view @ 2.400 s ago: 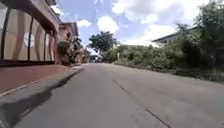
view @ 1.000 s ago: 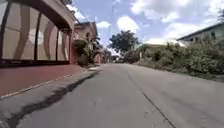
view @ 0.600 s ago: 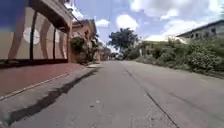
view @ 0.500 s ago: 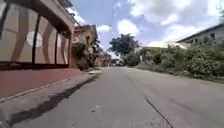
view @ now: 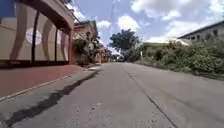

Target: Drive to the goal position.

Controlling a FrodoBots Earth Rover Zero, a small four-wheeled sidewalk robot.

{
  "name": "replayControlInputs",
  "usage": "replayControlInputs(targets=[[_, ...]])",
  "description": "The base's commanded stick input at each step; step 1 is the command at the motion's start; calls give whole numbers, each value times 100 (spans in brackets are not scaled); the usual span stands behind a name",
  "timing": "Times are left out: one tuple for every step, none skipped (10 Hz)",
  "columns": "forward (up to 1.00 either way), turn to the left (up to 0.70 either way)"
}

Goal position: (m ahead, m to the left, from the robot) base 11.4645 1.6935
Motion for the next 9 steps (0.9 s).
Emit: replayControlInputs(targets=[[100, 0], [100, 0], [100, 0], [100, 0], [100, 0], [100, 0], [100, 0], [100, 0], [100, 0]])
